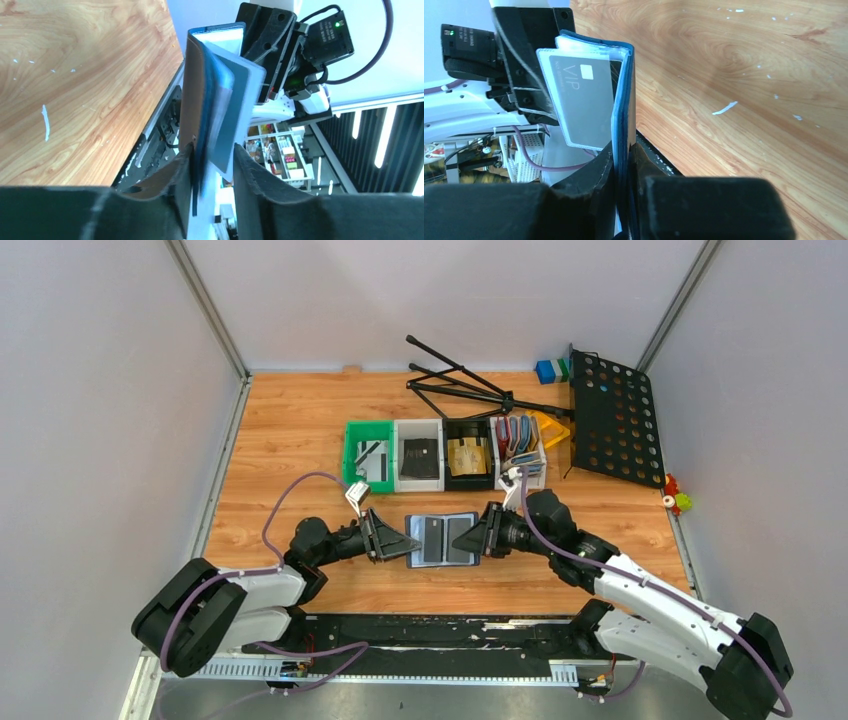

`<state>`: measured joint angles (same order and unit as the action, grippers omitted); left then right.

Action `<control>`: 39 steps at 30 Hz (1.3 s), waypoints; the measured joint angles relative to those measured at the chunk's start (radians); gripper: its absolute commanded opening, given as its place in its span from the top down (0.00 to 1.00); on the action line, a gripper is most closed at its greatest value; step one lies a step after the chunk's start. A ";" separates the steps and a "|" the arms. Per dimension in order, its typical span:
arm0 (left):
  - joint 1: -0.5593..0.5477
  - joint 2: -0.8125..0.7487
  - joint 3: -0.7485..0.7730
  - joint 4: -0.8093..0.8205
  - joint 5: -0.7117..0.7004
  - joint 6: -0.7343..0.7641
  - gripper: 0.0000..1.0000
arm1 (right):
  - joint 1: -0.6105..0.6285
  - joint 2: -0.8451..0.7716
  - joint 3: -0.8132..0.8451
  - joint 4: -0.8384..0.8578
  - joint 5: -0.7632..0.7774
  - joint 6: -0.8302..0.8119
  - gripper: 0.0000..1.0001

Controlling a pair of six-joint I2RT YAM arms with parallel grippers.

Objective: Take the credit cards out of the card holder
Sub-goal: Remove the credit card from the card holder.

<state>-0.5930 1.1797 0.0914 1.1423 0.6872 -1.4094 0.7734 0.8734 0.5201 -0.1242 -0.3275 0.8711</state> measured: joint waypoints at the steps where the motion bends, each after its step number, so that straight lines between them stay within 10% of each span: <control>1: 0.006 -0.002 -0.005 0.002 0.001 0.002 0.47 | -0.010 -0.001 -0.006 0.000 -0.005 0.000 0.91; 12: 0.019 -0.056 -0.025 0.037 0.009 0.002 0.35 | -0.037 0.000 -0.032 0.016 -0.079 0.015 0.93; 22: 0.020 -0.131 0.007 -0.170 0.015 0.102 0.71 | -0.038 0.008 -0.032 0.036 -0.116 0.026 0.93; 28: 0.020 -0.216 0.047 -0.386 0.003 0.208 0.52 | -0.041 0.008 -0.032 0.036 -0.125 0.026 0.93; 39: 0.020 -0.190 0.061 -0.444 -0.006 0.240 0.56 | -0.042 0.010 -0.032 0.054 -0.164 0.037 0.93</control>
<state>-0.5732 0.9901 0.1528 0.6983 0.6815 -1.1690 0.7315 0.8829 0.4877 -0.0700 -0.4919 0.9081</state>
